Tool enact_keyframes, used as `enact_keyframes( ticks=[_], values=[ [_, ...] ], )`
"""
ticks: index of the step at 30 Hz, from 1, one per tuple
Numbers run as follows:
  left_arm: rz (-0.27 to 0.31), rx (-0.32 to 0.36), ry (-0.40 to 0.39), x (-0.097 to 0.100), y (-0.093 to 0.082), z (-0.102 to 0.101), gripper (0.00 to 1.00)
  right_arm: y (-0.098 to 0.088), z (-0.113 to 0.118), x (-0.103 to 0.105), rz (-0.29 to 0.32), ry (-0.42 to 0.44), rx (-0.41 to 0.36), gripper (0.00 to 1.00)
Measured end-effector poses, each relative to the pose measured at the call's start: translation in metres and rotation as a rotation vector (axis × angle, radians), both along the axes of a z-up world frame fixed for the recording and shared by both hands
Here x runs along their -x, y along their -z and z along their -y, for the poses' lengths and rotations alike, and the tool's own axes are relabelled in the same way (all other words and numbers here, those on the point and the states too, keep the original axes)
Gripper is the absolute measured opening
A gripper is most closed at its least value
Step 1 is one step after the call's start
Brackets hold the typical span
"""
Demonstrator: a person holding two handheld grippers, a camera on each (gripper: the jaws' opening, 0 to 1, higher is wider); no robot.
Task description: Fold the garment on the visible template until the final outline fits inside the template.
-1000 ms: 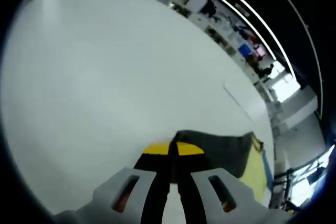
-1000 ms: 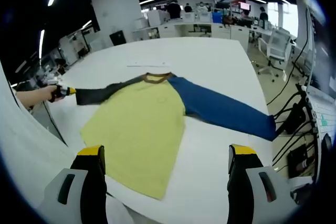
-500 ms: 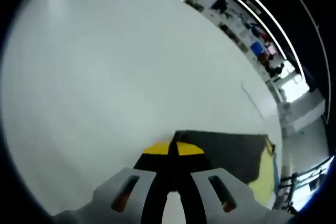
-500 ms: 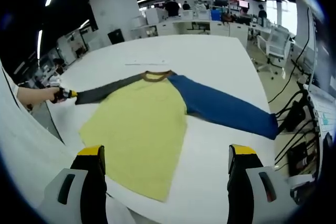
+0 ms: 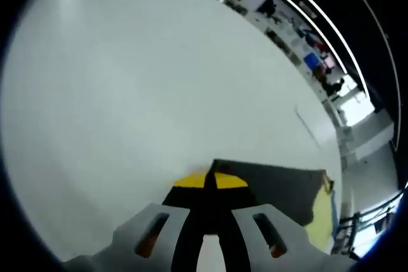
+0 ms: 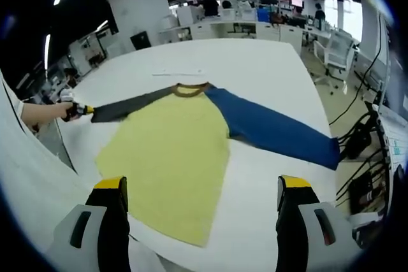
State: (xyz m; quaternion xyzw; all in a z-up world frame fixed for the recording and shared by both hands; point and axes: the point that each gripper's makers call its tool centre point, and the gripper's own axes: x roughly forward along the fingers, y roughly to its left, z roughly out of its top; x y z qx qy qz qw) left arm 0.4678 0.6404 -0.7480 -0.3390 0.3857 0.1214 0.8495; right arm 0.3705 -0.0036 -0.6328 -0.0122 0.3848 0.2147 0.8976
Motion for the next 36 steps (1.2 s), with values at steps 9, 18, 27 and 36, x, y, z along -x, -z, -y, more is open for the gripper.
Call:
enact_keyframes(
  ticks=[9,18,27,36],
  values=[
    [0.008,-0.009,0.005,-0.009,0.001,-0.017,0.00,0.003,-0.006,-0.001,-0.008,-0.003,0.003,0.97],
    [0.013,-0.008,0.000,-0.018,0.001,-0.028,0.00,0.004,-0.008,0.001,-0.018,0.003,0.010,0.97],
    [0.012,0.003,-0.019,-0.028,0.011,-0.054,0.00,0.005,-0.016,-0.002,-0.019,0.010,0.007,0.97],
    [0.006,-0.001,-0.026,-0.030,0.013,-0.065,0.00,0.009,-0.022,-0.002,-0.030,0.009,0.006,0.97]
  ],
)
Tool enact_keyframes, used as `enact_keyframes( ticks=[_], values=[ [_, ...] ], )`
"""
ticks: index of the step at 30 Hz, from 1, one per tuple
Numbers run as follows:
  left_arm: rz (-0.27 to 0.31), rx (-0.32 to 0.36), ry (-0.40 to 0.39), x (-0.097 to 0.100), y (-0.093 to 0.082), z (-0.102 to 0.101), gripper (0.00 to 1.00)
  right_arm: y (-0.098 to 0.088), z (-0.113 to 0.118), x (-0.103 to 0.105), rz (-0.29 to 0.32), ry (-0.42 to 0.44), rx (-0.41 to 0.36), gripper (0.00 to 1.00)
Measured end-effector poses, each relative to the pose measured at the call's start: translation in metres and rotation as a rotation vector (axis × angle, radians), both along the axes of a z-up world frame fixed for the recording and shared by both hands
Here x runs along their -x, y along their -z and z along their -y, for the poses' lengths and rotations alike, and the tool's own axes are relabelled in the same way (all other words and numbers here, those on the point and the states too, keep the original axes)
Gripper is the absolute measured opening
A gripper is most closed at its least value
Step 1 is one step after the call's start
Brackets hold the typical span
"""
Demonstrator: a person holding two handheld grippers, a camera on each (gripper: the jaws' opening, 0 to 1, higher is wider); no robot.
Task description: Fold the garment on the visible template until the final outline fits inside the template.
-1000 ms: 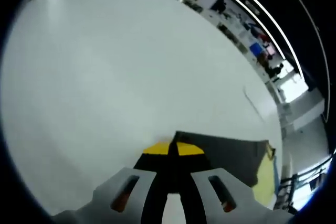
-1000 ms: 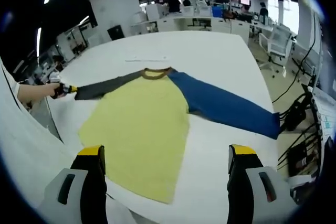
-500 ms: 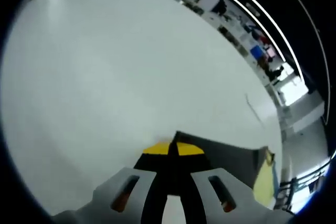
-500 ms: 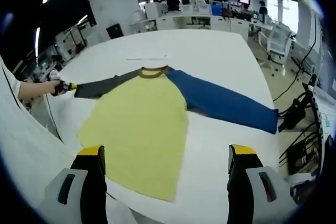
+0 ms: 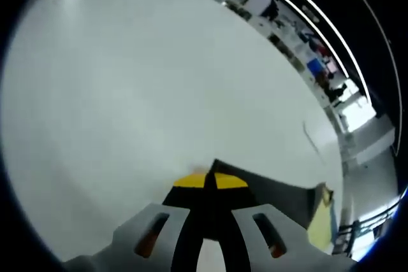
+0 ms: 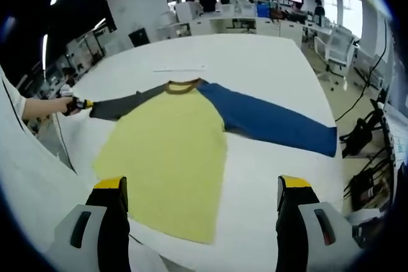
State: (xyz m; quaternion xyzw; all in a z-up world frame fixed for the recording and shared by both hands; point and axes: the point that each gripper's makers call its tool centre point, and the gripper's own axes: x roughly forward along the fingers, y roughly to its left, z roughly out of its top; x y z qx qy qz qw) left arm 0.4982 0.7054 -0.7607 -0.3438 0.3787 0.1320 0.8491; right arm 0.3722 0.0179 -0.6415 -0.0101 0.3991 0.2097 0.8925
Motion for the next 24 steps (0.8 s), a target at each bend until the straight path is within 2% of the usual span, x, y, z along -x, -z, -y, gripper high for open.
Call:
enact_keyframes(
  ticks=[2,12,16,24],
  values=[
    [-0.002,0.000,-0.003,-0.001,0.002,-0.005,0.00,0.000,-0.001,-0.001,0.001,-0.001,0.001,0.97],
    [-0.004,-0.006,-0.010,0.003,-0.008,0.005,0.00,0.000,-0.002,-0.002,0.000,0.001,0.002,0.97],
    [-0.005,-0.004,-0.007,-0.001,-0.004,-0.004,0.00,-0.001,-0.002,-0.002,0.003,0.002,0.000,0.97],
    [0.013,0.005,-0.001,-0.001,-0.008,0.001,0.00,0.001,-0.004,-0.001,-0.001,0.000,-0.004,0.97]
  ],
)
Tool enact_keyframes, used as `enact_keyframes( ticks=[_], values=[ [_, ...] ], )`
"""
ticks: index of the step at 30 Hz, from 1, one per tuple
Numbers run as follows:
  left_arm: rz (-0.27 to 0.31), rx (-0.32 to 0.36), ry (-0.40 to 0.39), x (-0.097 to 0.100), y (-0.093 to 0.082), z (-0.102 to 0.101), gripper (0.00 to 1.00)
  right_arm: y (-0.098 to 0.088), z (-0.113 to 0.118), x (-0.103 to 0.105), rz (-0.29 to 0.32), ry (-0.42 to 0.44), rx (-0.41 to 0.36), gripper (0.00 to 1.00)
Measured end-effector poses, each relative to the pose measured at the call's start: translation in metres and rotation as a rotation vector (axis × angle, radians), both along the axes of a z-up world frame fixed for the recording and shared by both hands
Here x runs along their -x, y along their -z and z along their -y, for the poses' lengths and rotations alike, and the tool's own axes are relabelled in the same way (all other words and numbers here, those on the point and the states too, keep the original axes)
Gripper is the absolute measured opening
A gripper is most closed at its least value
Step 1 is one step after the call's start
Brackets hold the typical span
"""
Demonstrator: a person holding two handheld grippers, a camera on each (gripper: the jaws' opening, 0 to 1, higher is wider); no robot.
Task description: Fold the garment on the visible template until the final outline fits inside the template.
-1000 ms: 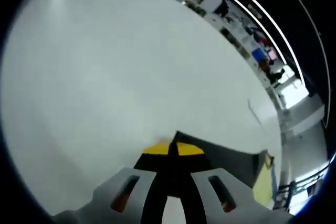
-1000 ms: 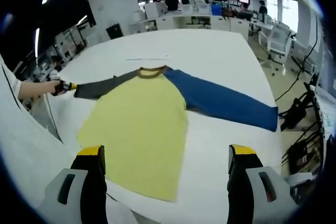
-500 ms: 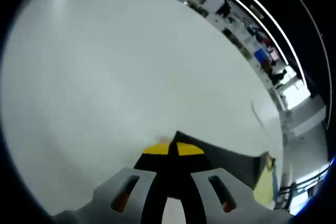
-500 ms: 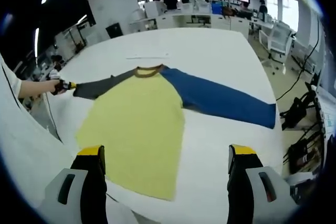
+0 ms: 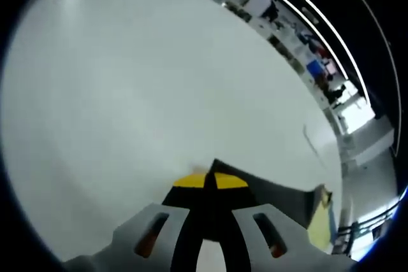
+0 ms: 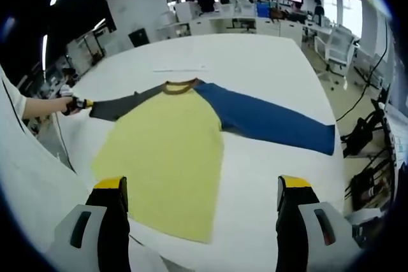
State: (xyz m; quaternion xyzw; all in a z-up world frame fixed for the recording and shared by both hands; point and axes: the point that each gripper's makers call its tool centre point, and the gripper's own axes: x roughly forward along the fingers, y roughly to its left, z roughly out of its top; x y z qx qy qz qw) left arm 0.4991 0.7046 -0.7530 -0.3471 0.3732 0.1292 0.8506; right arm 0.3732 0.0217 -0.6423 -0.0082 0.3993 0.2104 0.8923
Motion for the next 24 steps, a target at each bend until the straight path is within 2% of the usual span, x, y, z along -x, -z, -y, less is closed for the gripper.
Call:
enact_keyframes(
  ticks=[12,20,24],
  values=[
    [-0.006,-0.025,0.013,0.011,-0.008,0.009,0.00,0.001,0.002,0.003,-0.002,-0.002,-0.005,0.97],
    [-0.003,-0.036,-0.001,0.021,-0.008,-0.003,0.02,0.000,0.004,0.003,0.000,-0.018,-0.009,0.97],
    [-0.001,-0.048,0.005,0.028,-0.008,-0.002,0.05,0.000,0.004,0.003,0.002,-0.031,-0.011,0.97]
  ],
)
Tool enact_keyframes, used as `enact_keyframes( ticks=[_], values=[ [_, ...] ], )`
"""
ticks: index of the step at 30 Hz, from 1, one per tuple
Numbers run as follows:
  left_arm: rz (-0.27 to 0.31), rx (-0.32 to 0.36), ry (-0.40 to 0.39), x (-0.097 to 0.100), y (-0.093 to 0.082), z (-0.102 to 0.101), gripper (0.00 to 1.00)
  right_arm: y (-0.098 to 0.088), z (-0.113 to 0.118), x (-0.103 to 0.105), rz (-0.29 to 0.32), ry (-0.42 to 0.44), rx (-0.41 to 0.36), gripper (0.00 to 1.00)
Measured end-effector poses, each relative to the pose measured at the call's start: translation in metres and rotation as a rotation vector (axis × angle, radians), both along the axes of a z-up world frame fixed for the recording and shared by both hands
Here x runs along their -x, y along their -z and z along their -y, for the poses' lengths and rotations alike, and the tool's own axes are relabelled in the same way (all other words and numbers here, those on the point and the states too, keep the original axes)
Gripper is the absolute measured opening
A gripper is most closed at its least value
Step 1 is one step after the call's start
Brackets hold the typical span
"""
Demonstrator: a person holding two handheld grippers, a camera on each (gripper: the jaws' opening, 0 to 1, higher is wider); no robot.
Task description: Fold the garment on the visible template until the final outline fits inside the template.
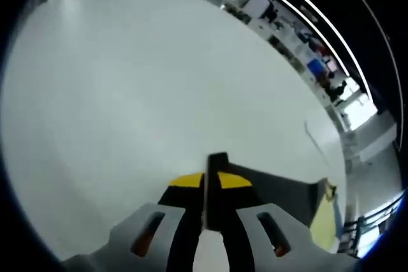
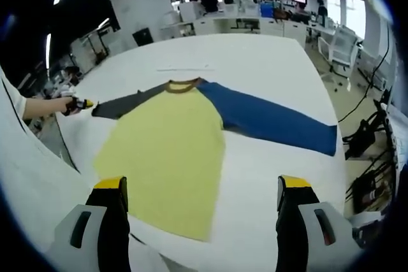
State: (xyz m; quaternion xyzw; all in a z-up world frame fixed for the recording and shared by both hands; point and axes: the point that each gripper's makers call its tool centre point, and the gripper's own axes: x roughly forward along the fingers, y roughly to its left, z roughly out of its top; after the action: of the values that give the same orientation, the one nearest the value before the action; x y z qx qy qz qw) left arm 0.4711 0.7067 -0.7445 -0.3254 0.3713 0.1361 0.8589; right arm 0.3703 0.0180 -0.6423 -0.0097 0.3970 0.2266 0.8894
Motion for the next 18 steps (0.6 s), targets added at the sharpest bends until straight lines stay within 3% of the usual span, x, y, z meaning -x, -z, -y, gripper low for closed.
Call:
enact_keyframes(
  ticks=[11,18],
  values=[
    [0.003,-0.027,0.032,0.014,-0.010,0.017,0.15,-0.001,0.008,0.002,0.009,-0.025,-0.006,0.97],
    [-0.016,-0.067,0.104,0.017,-0.003,0.027,0.22,0.000,0.010,0.004,0.009,-0.038,-0.010,0.97]
  ],
)
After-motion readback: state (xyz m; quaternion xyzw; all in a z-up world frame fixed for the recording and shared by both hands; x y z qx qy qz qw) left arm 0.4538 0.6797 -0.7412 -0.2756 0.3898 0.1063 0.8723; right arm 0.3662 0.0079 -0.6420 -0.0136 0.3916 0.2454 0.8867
